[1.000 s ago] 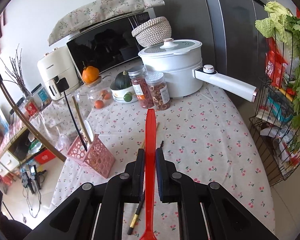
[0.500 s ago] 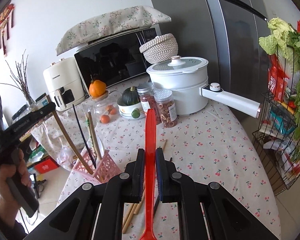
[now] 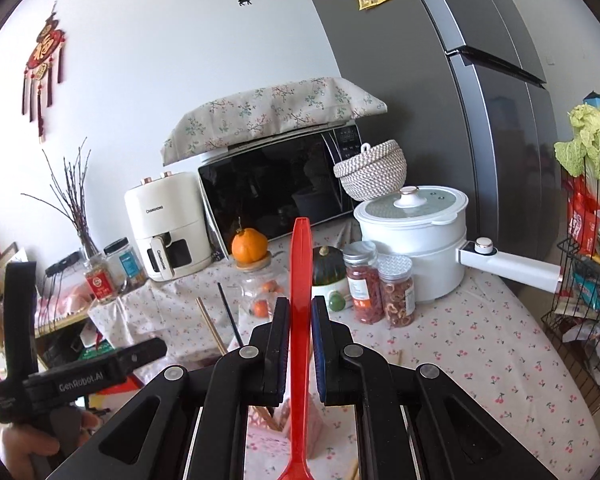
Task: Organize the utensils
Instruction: 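Lift the bamboo chopstick with the left gripper while the right grasps and lifts the red spoon, then lower the chopstick and red spoon into the pink basket and open both grippers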
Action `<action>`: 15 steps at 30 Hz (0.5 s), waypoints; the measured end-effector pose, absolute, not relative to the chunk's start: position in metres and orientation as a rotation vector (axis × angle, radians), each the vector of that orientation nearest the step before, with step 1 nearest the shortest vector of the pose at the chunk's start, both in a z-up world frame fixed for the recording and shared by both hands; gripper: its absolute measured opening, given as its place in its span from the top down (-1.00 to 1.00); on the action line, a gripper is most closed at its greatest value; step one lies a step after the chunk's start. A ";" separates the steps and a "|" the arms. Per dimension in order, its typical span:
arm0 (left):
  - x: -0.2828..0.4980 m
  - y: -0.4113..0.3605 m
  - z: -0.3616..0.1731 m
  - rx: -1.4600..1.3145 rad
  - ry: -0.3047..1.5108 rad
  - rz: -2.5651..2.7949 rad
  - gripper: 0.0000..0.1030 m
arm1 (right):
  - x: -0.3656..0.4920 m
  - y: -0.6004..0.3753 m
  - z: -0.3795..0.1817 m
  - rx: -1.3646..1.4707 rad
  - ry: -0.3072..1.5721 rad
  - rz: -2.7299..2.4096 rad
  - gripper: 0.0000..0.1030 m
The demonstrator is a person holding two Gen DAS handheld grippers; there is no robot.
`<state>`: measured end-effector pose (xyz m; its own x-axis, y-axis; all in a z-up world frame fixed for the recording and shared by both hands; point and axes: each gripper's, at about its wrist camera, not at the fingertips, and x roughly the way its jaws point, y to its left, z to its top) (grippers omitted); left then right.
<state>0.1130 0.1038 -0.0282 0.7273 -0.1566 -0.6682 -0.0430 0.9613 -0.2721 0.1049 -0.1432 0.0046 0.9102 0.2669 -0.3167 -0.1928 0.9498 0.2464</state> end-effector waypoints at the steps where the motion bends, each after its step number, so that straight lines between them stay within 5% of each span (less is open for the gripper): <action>1: 0.112 0.110 -0.032 -0.295 0.780 -0.055 -0.72 | 0.109 -0.135 0.005 0.207 0.334 0.231 0.79; 15: 0.108 0.132 -0.041 -0.343 0.830 -0.063 -0.72 | 0.150 -0.074 -0.035 0.168 0.153 0.049 0.79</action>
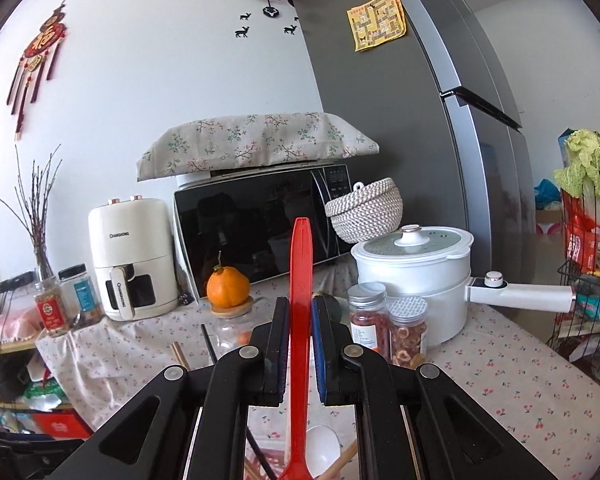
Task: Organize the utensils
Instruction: 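Lower the chopstick and red spoon into the pink basket and open both grippers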
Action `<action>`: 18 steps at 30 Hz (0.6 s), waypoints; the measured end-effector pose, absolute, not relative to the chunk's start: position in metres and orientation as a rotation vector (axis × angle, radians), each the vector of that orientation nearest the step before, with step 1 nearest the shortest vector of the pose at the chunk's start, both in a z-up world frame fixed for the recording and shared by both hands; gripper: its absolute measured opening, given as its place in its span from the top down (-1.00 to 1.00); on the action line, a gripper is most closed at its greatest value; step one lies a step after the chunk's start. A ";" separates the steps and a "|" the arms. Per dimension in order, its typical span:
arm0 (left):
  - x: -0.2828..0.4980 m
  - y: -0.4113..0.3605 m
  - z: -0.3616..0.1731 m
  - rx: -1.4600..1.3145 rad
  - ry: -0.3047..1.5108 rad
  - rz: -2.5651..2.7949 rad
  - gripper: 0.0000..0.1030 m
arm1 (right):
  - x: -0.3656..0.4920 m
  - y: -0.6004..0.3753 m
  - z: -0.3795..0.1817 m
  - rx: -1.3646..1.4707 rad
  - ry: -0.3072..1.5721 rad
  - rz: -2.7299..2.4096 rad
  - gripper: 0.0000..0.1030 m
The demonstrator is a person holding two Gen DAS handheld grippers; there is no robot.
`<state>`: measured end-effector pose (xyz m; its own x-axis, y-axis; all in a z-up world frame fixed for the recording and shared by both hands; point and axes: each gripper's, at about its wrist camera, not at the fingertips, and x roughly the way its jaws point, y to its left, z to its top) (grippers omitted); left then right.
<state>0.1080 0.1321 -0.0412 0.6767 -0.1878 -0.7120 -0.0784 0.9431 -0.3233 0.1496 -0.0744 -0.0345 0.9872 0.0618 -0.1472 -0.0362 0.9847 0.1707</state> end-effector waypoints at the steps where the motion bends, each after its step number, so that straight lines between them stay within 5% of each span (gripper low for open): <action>1: 0.108 0.133 -0.041 -0.338 0.828 -0.060 -0.72 | 0.152 -0.073 -0.037 0.164 0.151 0.036 0.79; 8: 0.111 0.133 -0.041 -0.340 0.821 -0.056 -0.72 | 0.155 -0.076 -0.049 0.164 0.176 0.042 0.69; 18: 0.108 0.114 -0.046 -0.291 0.846 -0.092 -0.72 | 0.132 -0.116 -0.009 0.189 0.277 0.171 0.03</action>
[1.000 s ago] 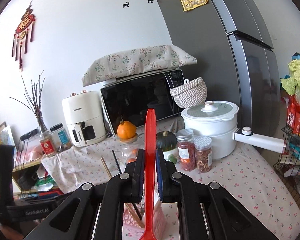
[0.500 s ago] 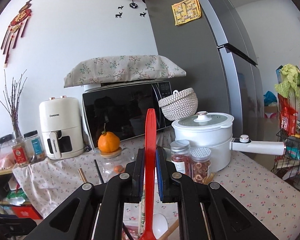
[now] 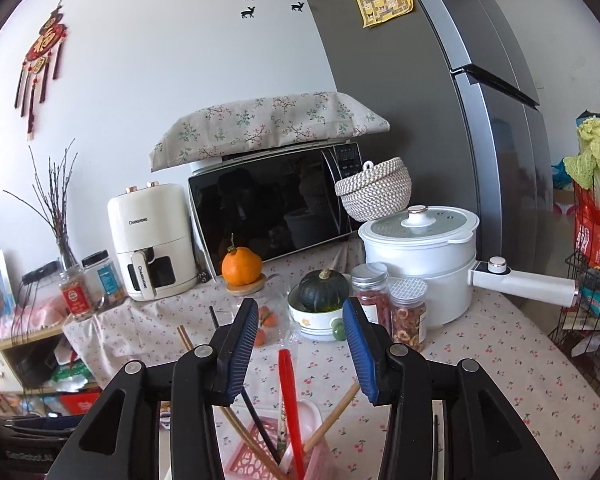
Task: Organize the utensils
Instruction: 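Lower the chopstick and red spoon into the pink basket and open both grippers, then grasp the black chopstick on the tablecloth with the right gripper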
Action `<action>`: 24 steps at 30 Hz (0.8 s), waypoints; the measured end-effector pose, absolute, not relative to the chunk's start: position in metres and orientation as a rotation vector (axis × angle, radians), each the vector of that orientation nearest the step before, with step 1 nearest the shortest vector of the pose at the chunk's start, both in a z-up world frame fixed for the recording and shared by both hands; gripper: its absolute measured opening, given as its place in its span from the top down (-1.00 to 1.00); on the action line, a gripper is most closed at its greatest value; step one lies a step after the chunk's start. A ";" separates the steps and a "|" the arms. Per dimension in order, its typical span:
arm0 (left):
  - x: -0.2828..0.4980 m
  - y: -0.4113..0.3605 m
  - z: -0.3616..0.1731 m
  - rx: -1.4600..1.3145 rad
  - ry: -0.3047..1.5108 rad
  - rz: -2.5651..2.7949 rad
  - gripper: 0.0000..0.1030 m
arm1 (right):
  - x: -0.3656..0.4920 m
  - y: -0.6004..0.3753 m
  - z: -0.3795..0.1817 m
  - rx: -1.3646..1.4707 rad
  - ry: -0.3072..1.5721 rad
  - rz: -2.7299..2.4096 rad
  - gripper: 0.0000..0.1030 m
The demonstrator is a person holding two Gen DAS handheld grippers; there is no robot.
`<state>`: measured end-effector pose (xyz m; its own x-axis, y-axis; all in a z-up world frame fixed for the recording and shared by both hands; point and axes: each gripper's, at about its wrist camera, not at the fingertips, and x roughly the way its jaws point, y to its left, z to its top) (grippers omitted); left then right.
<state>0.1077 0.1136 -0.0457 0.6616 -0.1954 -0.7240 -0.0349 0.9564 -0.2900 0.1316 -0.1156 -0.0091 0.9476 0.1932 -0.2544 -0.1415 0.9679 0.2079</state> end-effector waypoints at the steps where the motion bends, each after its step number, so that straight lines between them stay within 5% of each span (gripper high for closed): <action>1: 0.107 0.111 -0.047 -0.285 0.852 -0.099 -0.72 | 0.128 -0.123 -0.004 0.189 0.287 0.172 -0.04; 13: 0.102 0.061 -0.073 -0.189 0.937 -0.169 -0.72 | 0.124 -0.204 -0.028 0.189 0.554 0.104 -0.45; 24: 0.103 0.036 -0.101 -0.090 1.017 -0.174 -0.72 | 0.174 -0.229 -0.116 0.187 0.952 0.012 -0.48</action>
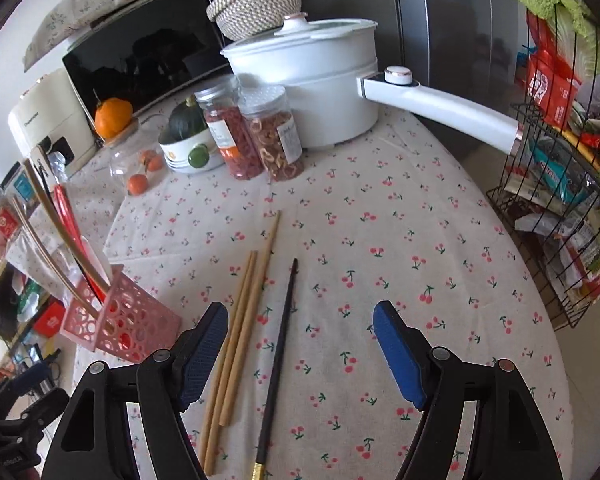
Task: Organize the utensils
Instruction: 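Grasp the black chopstick on the tablecloth with the right gripper, then grasp a bamboo chopstick with the left gripper while the right holds the black chopstick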
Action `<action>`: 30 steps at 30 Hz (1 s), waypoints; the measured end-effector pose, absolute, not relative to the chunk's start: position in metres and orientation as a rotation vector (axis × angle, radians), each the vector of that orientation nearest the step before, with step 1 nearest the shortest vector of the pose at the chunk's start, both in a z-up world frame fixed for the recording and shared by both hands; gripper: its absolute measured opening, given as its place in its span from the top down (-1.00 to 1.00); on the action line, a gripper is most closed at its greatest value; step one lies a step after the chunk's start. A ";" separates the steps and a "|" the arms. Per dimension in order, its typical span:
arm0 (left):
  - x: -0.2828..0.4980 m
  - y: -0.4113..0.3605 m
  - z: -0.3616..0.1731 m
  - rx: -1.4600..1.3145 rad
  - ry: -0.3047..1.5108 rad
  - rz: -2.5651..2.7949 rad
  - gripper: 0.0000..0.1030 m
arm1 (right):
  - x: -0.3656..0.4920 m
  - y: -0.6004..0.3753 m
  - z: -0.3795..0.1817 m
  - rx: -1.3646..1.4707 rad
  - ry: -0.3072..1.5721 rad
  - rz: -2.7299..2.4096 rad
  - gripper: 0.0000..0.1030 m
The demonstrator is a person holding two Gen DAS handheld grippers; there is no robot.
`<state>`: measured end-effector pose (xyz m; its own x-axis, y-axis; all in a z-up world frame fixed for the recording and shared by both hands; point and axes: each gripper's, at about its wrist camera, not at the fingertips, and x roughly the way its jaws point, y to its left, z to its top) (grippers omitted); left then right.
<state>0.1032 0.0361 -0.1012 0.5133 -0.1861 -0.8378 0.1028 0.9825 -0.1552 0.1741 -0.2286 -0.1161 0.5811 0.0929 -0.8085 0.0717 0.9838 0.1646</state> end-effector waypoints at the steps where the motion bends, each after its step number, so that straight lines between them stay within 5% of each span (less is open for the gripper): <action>1: 0.104 0.035 -0.103 -0.085 1.022 -0.173 -0.72 | 0.179 -0.228 -0.125 0.172 0.989 0.005 -0.48; 18: 0.097 0.014 -0.114 0.015 1.047 -0.205 -0.72 | 0.216 -0.203 -0.188 0.034 1.188 -0.010 -0.46; 20: 0.094 0.010 -0.114 0.032 1.044 -0.210 -0.72 | 0.214 -0.198 -0.189 -0.017 1.185 -0.017 -0.36; 23: 0.091 0.002 -0.115 0.055 1.046 -0.230 -0.72 | 0.211 -0.199 -0.186 -0.025 1.184 0.011 0.13; 25: 0.088 -0.006 -0.115 0.072 1.050 -0.255 -0.72 | 0.208 -0.203 -0.184 -0.023 1.196 0.035 0.76; 30: 0.080 -0.033 -0.119 0.107 1.060 -0.330 -0.72 | 0.199 -0.231 -0.183 0.089 1.248 0.080 0.89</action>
<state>0.0799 -0.0332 -0.1187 0.4451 -0.2149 -0.8693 0.3173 0.9456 -0.0713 0.1989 -0.2307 -0.1830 0.3151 0.1092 -0.9428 -0.0119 0.9937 0.1111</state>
